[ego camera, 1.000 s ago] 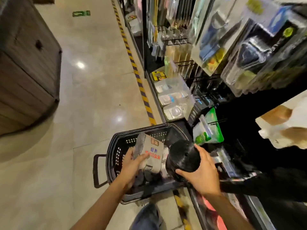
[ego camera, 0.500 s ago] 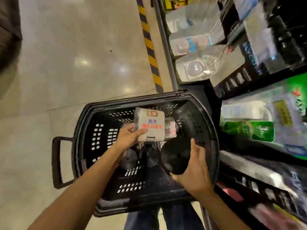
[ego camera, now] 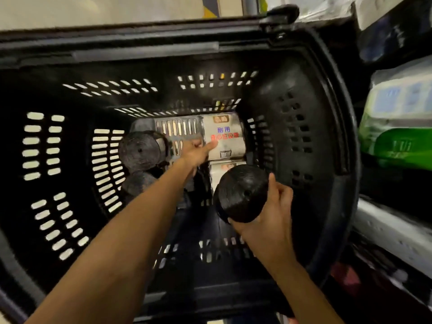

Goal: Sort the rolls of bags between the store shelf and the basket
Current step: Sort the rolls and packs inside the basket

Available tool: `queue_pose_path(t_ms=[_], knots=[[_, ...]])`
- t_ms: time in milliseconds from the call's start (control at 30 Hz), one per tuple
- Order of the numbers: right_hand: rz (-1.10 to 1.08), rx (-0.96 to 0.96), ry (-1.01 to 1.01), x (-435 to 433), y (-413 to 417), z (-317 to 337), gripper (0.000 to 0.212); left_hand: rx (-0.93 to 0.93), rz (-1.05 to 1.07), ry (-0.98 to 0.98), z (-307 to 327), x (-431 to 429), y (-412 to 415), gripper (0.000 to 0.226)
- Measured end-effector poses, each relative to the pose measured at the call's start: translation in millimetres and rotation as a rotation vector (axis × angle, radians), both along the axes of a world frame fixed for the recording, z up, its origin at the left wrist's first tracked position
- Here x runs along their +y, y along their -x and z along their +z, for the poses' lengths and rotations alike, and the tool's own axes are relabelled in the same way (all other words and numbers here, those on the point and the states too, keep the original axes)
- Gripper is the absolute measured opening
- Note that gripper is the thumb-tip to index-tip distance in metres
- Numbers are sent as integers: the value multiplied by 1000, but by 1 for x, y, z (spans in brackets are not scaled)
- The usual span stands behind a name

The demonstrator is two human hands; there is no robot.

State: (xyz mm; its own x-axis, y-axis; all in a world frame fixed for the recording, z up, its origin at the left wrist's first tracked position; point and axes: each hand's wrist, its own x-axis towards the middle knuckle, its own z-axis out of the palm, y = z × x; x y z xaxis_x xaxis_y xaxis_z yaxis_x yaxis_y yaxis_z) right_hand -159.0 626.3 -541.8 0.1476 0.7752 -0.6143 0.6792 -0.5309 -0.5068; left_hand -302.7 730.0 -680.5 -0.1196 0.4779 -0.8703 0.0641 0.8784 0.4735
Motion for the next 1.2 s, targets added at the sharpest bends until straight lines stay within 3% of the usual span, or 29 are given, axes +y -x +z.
queue_pose_path(t_ms=[200,267,300,367,600,733,1067,1200], knots=[[-75,-29,-36,-1,2,-13,116,-2,-21,64,-16,-13,-10,5],[-83,-31,-44,0,3,-15,115,32,-66,73,-21,-16,-11,30],[-82,-33,-46,0,3,-15,115,60,-77,61,-21,-16,-11,30],[-88,-36,-48,0,3,-17,116,114,-144,32,-19,-12,-12,10],[-74,-38,-38,3,10,-10,116,255,-501,-16,3,-9,-6,48],[-50,-67,-30,9,21,3,118,346,-627,-117,36,-13,12,59],[129,-124,-54,30,69,66,120,478,-845,-298,157,-31,113,61],[230,-124,-83,39,91,75,126,663,-945,-464,205,-34,162,59]])
